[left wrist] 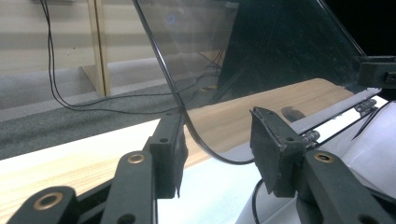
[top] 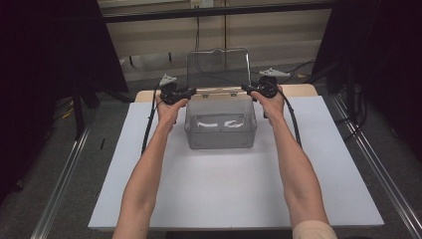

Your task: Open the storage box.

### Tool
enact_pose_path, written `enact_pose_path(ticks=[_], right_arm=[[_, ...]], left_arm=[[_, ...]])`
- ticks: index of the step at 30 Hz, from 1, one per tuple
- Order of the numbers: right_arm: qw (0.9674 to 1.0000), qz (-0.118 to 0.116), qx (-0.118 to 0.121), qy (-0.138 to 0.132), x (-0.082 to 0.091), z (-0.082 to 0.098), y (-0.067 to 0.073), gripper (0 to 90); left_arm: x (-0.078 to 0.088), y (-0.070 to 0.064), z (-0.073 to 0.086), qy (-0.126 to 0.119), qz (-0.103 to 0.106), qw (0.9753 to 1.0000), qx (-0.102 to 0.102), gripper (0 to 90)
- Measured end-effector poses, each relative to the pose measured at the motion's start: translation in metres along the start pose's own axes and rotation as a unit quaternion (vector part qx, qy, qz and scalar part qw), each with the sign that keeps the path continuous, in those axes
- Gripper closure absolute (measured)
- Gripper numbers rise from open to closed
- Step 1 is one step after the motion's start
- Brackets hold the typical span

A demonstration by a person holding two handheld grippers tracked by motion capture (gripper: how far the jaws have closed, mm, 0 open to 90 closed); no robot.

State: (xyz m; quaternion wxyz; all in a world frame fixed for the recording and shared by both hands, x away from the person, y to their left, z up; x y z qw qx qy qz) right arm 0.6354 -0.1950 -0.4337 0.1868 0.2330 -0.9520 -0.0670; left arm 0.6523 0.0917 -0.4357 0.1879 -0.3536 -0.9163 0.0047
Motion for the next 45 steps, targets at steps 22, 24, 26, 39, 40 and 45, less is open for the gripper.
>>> enact_pose_path(ticks=[22, 24, 26, 39, 40, 45], right_arm=[[0.9996, 0.013, -0.01, 0.024, 0.0, 0.005, 0.0, 59.9], [0.9996, 0.007, -0.015, 0.023, 0.001, 0.004, -0.001, 55.5], [0.9997, 0.011, -0.011, 0.02, 0.003, 0.003, -0.002, 54.9], [0.9999, 0.013, 0.006, -0.002, 0.023, -0.002, 0.0, 25.4], [0.9999, 0.014, 0.009, -0.005, 0.025, -0.001, 0.0, 23.6], [0.9997, 0.014, 0.012, -0.019, 0.034, -0.001, 0.005, 10.4]], left_arm=[[-0.004, 0.002, 0.006, 0.008, -0.009, 0.9998, 0.016, 45.9], [-0.003, 0.002, 0.006, 0.008, -0.011, 0.9998, 0.014, 42.6], [-0.003, 0.003, 0.006, 0.008, -0.015, 0.9998, 0.013, 38.7], [0.014, -0.005, -0.004, 0.015, -0.027, 0.9995, -0.003, 10.3], [0.016, -0.007, -0.004, 0.012, -0.027, 0.9995, -0.006, 9.7], [0.029, -0.015, -0.006, -0.006, -0.021, 0.9998, -0.006, 4.8]])
Point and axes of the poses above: each handheld gripper's, and its own axes: x roughly backward along the jaws, z roughly out of its underside, y roughly to its left, the point moved 6 cm from there along -x, roughly forward along the jaws, and after that the axes turned 3 degrees about -x, right-handed, at the moved point
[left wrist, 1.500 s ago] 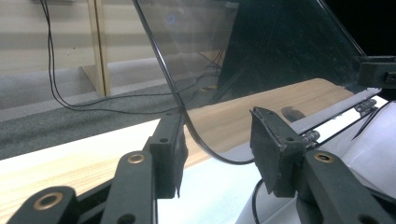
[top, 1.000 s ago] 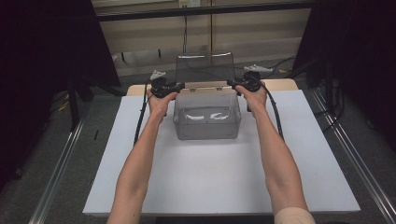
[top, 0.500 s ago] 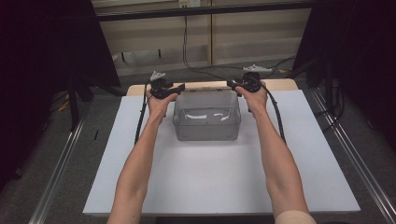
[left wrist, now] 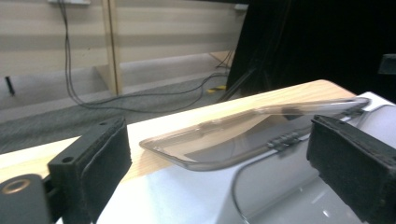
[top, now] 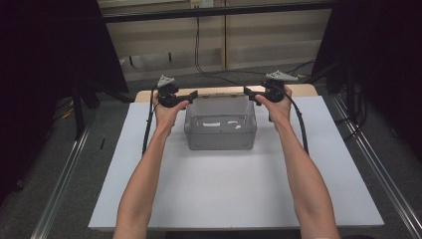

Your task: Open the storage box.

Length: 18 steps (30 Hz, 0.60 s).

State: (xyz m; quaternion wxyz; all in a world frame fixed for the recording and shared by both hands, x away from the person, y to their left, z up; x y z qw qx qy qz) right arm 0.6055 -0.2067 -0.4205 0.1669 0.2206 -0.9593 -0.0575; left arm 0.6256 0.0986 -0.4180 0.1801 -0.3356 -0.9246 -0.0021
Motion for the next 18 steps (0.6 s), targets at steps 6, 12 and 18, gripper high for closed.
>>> enact_pose_path(ticks=[6, 12, 18], right_arm=[[0.9996, -0.003, 0.016, -0.025, 0.02, -0.004, 0.014, 1.8], [0.9985, 0.01, 0.033, -0.043, 0.042, 0.001, 0.024, 1.1], [0.9975, 0.026, 0.044, -0.048, 0.066, 0.01, 0.029, 1.7]], left_arm=[[0.024, -0.011, 0.005, -0.021, 0.011, 0.9997, -0.011, 3.2], [0.049, -0.021, 0.009, -0.038, 0.003, 0.9989, -0.027, 2.9], [0.078, -0.028, 0.015, -0.056, -0.011, 0.9979, -0.032, 3.1]])
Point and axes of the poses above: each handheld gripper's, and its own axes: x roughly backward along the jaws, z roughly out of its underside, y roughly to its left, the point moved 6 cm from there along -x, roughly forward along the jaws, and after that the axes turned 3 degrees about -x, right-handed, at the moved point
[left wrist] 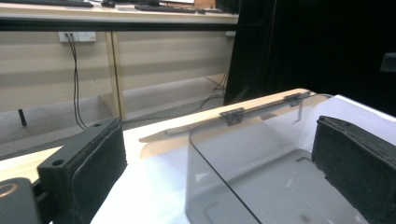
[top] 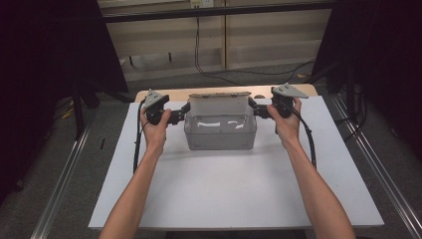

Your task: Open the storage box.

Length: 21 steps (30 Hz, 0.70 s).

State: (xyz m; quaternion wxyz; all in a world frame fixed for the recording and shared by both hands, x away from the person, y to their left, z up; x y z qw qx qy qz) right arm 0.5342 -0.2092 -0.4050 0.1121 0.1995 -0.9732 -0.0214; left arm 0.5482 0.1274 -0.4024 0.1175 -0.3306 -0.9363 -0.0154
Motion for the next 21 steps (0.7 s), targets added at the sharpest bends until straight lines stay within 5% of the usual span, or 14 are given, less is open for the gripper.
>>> enact_pose_path(ticks=[7, 15, 21], right_arm=[[0.9995, 0.015, 0.019, -0.019, 0.035, 0.006, 0.007, 2.0], [0.9994, 0.019, 0.0, -0.028, 0.068, 0.016, 0.009, 1.8], [0.9988, 0.036, 0.019, -0.025, 0.093, 0.029, 0.012, 1.0]], left_arm=[[0.032, -0.004, 0.008, -0.02, -0.014, 0.9997, -0.005, 3.7], [0.062, -0.007, 0.017, -0.023, -0.034, 0.999, -0.018, 3.7], [0.086, -0.015, 0.034, -0.025, -0.046, 0.9985, -0.016, 3.6]])
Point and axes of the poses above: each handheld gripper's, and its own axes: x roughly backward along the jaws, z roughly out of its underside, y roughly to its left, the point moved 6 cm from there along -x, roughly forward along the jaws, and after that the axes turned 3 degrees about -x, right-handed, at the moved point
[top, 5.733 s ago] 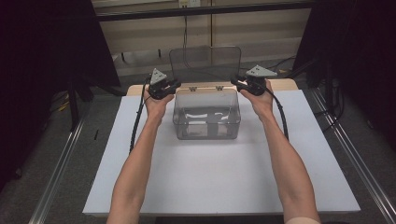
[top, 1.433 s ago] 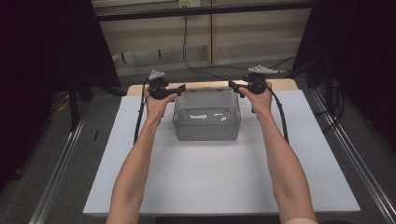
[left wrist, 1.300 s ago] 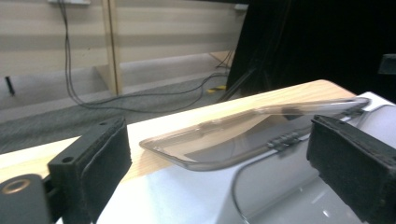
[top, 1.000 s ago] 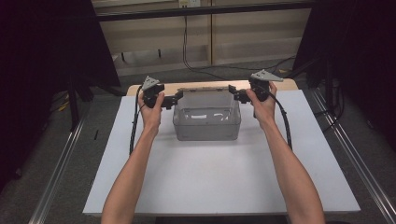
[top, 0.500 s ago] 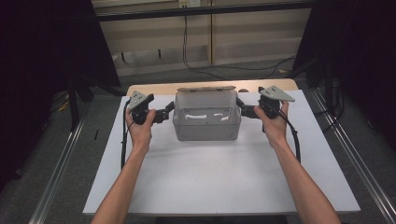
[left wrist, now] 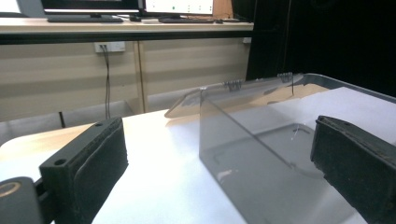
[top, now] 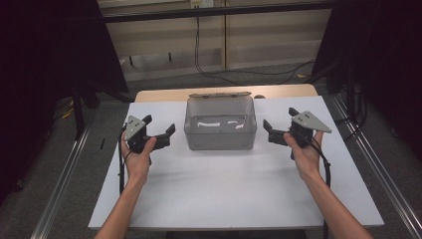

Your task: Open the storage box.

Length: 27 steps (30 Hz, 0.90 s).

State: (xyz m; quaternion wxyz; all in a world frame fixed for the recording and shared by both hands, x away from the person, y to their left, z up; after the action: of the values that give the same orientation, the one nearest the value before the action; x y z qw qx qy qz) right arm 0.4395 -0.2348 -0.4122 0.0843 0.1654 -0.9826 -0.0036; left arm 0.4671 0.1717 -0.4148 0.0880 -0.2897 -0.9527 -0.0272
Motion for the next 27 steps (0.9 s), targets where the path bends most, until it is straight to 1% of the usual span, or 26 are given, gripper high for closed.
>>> enact_pose_path(ticks=[4, 7, 8, 9, 10, 12, 14, 17, 18, 20, 21, 22, 24, 26, 27], right_arm=[[0.9999, 0.008, 0.008, -0.005, 0.025, 0.012, -0.001, 1.2], [0.9998, 0.015, 0.013, -0.002, 0.039, 0.021, -0.002, 1.2], [0.9998, 0.015, 0.013, -0.003, 0.045, 0.024, -0.002, 1.2], [0.9997, 0.018, 0.014, -0.006, 0.049, 0.025, -0.003, 1.2], [0.9996, 0.022, 0.016, -0.008, 0.055, 0.027, -0.004, 1.2], [0.9996, 0.023, 0.01, -0.013, 0.065, 0.03, -0.007, 1.1], [0.9995, 0.027, 0.006, -0.011, 0.071, 0.033, -0.009, 1.2], [0.9993, 0.035, 0.006, -0.008, 0.082, 0.038, -0.011, 1.1], [0.9993, 0.036, 0.01, -0.008, 0.087, 0.038, -0.011, 1.1], [0.9989, 0.043, 0.014, -0.01, 0.094, 0.038, -0.012, 1.0], [0.9989, 0.045, 0.01, -0.011, 0.097, 0.039, -0.013, 0.9], [0.9988, 0.046, 0.01, -0.011, 0.101, 0.04, -0.013, 1.0], [0.9984, 0.053, 0.017, -0.008, 0.109, 0.043, -0.013, 0.9], [0.9983, 0.055, 0.019, -0.009, 0.117, 0.045, -0.012, 0.7], [0.9982, 0.056, 0.019, -0.01, 0.12, 0.046, -0.012, 0.3]], left_arm=[[0.02, -0.007, 0.017, 0.001, -0.009, 0.9999, 0.003, 3.3], [0.033, -0.014, 0.027, 0.007, -0.009, 0.9999, 0.003, 3.5], [0.037, -0.016, 0.028, 0.008, -0.006, 0.9999, 0.006, 3.5], [0.042, -0.017, 0.029, 0.003, -0.006, 0.9999, 0.013, 3.7], [0.046, -0.017, 0.03, 0.001, -0.01, 0.9999, 0.013, 3.8], [0.053, -0.017, 0.032, 0.005, -0.022, 0.9997, 0.013, 4.1], [0.06, -0.018, 0.035, 0.0, -0.023, 0.9996, 0.018, 4.1], [0.071, -0.019, 0.04, 0.0, -0.027, 0.9993, 0.025, 4.2], [0.074, -0.02, 0.041, 0.001, -0.026, 0.9995, 0.02, 4.2], [0.081, -0.022, 0.044, 0.0, -0.024, 0.9995, 0.02, 4.3], [0.084, -0.023, 0.046, 0.002, -0.021, 0.9996, 0.017, 4.2], [0.088, -0.024, 0.049, 0.004, -0.023, 0.9996, 0.013, 4.3], [0.095, -0.025, 0.054, 0.009, -0.031, 0.9994, 0.014, 4.3], [0.102, -0.026, 0.059, 0.009, -0.037, 0.9991, 0.017, 4.3], [0.105, -0.026, 0.061, 0.01, -0.04, 0.9991, 0.014, 4.3]])
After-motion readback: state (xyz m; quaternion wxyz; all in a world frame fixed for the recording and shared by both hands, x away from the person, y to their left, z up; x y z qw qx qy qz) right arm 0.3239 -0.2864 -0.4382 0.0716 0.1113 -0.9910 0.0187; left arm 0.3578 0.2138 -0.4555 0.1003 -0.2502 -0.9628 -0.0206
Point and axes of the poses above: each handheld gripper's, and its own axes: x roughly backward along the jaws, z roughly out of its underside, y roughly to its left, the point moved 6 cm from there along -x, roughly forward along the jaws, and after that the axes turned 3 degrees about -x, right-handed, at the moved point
